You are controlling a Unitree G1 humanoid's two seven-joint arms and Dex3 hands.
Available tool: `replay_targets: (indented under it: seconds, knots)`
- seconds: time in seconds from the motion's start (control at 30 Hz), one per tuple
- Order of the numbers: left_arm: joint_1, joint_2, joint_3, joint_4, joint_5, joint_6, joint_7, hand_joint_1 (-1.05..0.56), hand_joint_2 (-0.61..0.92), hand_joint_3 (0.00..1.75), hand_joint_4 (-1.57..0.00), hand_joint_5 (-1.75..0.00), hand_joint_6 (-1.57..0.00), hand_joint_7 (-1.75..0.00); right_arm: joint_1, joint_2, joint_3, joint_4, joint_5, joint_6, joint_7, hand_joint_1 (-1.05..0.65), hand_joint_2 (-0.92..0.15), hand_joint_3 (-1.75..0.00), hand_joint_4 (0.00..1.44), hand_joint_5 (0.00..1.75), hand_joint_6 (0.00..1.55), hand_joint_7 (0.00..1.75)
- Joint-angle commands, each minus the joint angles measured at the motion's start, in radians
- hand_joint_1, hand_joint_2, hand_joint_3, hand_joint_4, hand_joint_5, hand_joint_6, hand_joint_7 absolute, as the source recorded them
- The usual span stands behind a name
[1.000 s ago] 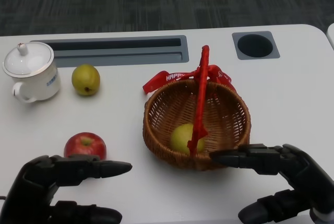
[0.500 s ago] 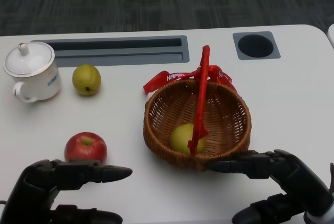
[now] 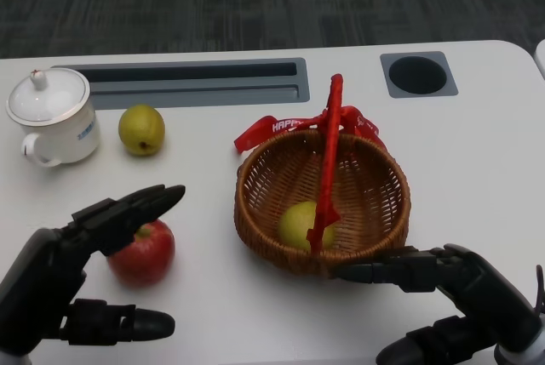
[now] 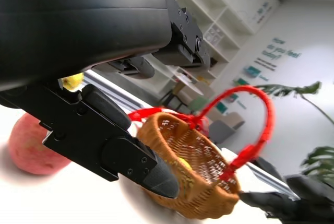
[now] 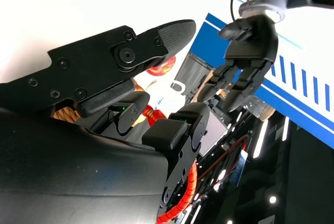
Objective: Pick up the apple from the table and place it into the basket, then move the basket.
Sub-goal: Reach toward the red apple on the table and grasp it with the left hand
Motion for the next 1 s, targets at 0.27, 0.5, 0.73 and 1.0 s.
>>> replay_targets:
  seconds: [0.27, 0.5, 0.73, 1.0]
  knots:
    - [-0.18, 0.096, -0.075, 0.307, 0.226, 0.143, 0.258, -0.75, 0.69, 0.0, -0.32, -0.01, -0.3, 0.0, 0.023, -0.02, -0.016, -0.031, -0.015, 0.007, -0.017, -0.31, -0.82, 0.0, 0.82, 0.0, 0.73, 0.0]
    - [-0.335, 0.109, -0.217, 0.576, 0.35, 0.216, 0.483, -0.65, 0.67, 0.0, -0.37, -0.02, -0.35, -0.01, 0.032, -0.024, -0.016, -0.044, -0.019, 0.006, -0.023, -0.3, -0.82, 0.0, 0.82, 0.0, 0.73, 0.0]
    - [-0.443, 0.072, -0.317, 0.777, 0.35, 0.336, 0.54, -0.64, 0.68, 0.01, -0.38, -0.01, -0.35, 0.0, 0.037, -0.029, -0.014, -0.048, -0.01, 0.0, -0.019, -0.31, -0.82, 0.0, 0.83, 0.0, 0.73, 0.0]
    - [-0.482, 0.04, -0.359, 0.859, 0.3, 0.443, 0.492, -0.64, 0.7, 0.0, -0.39, -0.01, -0.36, -0.01, 0.045, -0.034, -0.011, -0.067, 0.006, -0.001, -0.019, -0.31, -0.82, 0.0, 0.85, 0.01, 0.75, 0.01]
